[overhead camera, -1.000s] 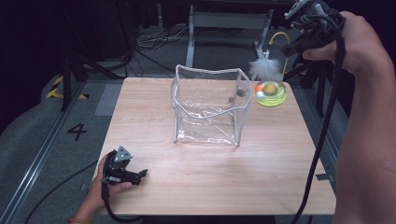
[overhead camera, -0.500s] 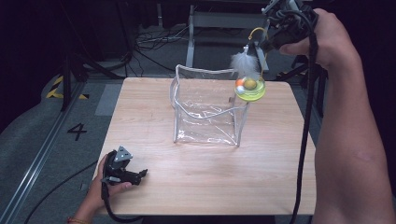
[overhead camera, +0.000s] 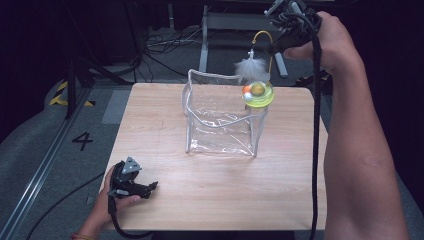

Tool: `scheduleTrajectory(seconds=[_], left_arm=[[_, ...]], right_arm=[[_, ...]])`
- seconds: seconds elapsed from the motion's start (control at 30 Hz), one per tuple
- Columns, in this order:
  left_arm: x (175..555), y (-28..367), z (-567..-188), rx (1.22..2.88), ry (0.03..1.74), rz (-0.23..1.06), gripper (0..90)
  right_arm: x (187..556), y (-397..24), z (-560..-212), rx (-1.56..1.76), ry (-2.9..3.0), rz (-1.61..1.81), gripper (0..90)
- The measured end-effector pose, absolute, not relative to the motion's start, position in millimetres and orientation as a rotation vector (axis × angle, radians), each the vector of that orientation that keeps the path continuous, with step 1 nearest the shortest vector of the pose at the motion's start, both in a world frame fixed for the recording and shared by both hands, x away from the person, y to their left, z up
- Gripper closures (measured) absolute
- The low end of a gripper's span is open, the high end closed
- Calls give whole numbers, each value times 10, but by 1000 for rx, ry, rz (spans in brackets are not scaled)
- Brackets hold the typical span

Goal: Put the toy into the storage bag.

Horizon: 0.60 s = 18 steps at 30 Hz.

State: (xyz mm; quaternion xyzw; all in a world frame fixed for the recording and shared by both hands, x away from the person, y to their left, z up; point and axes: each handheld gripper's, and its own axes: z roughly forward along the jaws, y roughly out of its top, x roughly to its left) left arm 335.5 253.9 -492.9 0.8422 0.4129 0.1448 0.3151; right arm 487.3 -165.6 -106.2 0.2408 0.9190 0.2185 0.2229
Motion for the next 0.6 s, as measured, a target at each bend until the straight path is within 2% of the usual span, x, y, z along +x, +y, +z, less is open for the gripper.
scheduleTrajectory(seconds=[0.6], left_arm=[[3355, 2539, -4929, 2220, 1087, 382, 6]], right_arm=[[5033, -1536, -1402, 653, 2584, 595, 884]])
